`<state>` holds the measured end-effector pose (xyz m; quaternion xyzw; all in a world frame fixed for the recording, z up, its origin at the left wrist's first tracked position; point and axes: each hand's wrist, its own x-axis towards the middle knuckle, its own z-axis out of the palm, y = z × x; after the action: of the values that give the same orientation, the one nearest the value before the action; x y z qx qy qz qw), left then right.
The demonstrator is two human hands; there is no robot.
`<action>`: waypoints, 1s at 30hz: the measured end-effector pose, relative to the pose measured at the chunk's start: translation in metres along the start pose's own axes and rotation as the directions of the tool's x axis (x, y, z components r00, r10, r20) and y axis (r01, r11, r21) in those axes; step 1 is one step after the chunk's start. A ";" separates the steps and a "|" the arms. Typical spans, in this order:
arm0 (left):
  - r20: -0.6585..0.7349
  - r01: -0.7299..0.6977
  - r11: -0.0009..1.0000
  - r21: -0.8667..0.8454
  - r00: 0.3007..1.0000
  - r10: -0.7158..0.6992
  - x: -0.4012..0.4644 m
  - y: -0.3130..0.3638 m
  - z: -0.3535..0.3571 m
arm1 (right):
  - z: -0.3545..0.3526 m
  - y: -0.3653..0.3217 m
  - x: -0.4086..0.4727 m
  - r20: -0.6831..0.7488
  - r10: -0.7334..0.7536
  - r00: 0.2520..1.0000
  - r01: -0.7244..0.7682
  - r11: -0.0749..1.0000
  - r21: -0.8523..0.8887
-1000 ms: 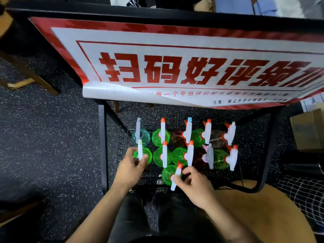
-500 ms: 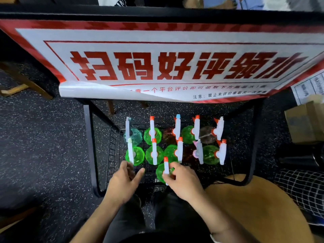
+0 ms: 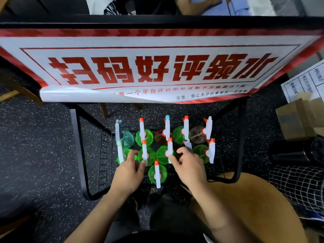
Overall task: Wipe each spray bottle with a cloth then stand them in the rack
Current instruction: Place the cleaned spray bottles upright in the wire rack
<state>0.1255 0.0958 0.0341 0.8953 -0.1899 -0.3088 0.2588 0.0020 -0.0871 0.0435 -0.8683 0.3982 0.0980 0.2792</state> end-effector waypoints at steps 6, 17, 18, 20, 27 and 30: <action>-0.002 -0.007 1.000 0.023 1.000 0.007 0.010 0.008 -0.003 | -0.005 0.015 0.007 -0.137 0.021 0.990 -0.017 0.999 0.035; 0.010 -0.021 0.996 0.083 1.000 0.021 0.018 0.021 -0.002 | -0.009 0.038 0.013 -0.051 0.087 0.995 -0.090 0.993 -0.072; 0.010 -0.020 0.996 0.091 1.000 0.019 0.018 0.023 -0.003 | -0.009 0.038 0.014 -0.053 0.087 0.995 -0.091 0.993 -0.070; 0.010 -0.008 0.995 0.099 1.000 0.007 0.018 0.025 -0.005 | -0.010 0.037 0.014 -0.049 0.092 0.995 -0.095 0.993 -0.064; -0.031 -0.009 0.996 0.091 0.999 0.012 0.016 0.034 -0.013 | -0.022 0.049 0.009 -0.049 0.132 0.990 -0.133 0.991 -0.028; -0.090 -0.087 0.989 0.118 0.991 0.098 0.016 0.037 -0.017 | -0.036 0.051 0.000 -0.073 0.084 0.994 -0.084 0.996 0.010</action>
<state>0.1418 0.0640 0.0603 0.9125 -0.2361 -0.2417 0.2304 -0.0383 -0.1340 0.0527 -0.8527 0.4447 0.0765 0.2632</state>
